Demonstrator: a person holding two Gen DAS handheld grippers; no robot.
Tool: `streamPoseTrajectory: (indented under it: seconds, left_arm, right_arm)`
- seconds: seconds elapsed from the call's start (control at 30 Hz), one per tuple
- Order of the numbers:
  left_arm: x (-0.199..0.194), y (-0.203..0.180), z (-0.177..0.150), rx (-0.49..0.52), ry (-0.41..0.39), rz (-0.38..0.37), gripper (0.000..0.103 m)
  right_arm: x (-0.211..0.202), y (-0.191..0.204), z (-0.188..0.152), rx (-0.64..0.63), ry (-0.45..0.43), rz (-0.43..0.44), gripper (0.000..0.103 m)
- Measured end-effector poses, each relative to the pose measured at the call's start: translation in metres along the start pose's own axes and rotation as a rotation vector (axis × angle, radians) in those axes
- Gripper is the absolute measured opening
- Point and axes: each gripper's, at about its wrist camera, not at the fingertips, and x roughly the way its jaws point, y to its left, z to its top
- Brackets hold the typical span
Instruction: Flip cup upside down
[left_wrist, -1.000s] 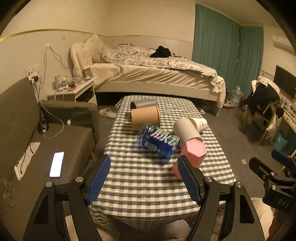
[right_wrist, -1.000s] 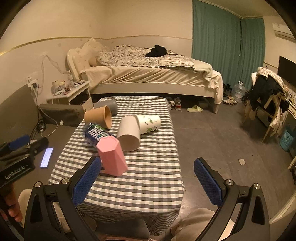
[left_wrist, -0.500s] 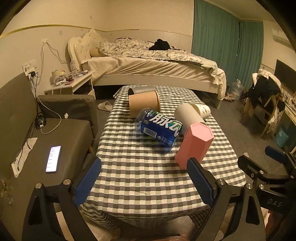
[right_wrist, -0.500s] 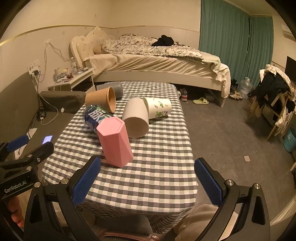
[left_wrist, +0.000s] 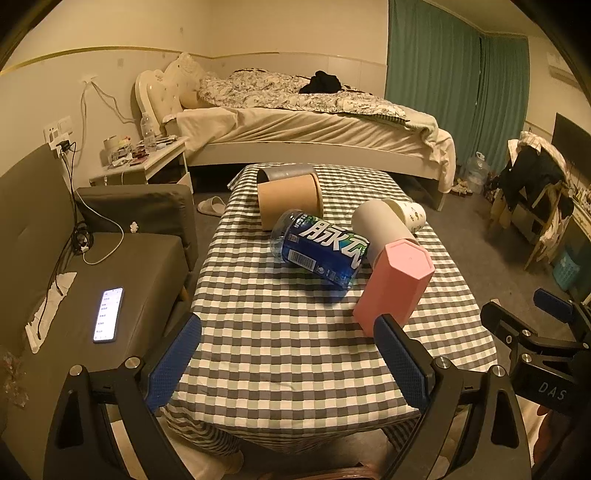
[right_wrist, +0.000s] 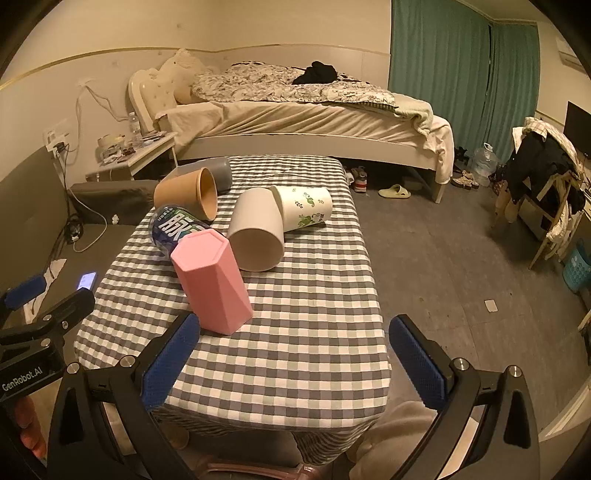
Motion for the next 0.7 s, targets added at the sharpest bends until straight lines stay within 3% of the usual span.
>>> streamPoseTrajectory:
  seconds: [0.7]
  left_arm:
    - [0.0003,0.0,-0.0007,0.011,-0.004,0.032,0.097]
  right_arm:
    - [0.0023,-0.0024,-0.0017,-0.002,0.016,-0.006,0.103]
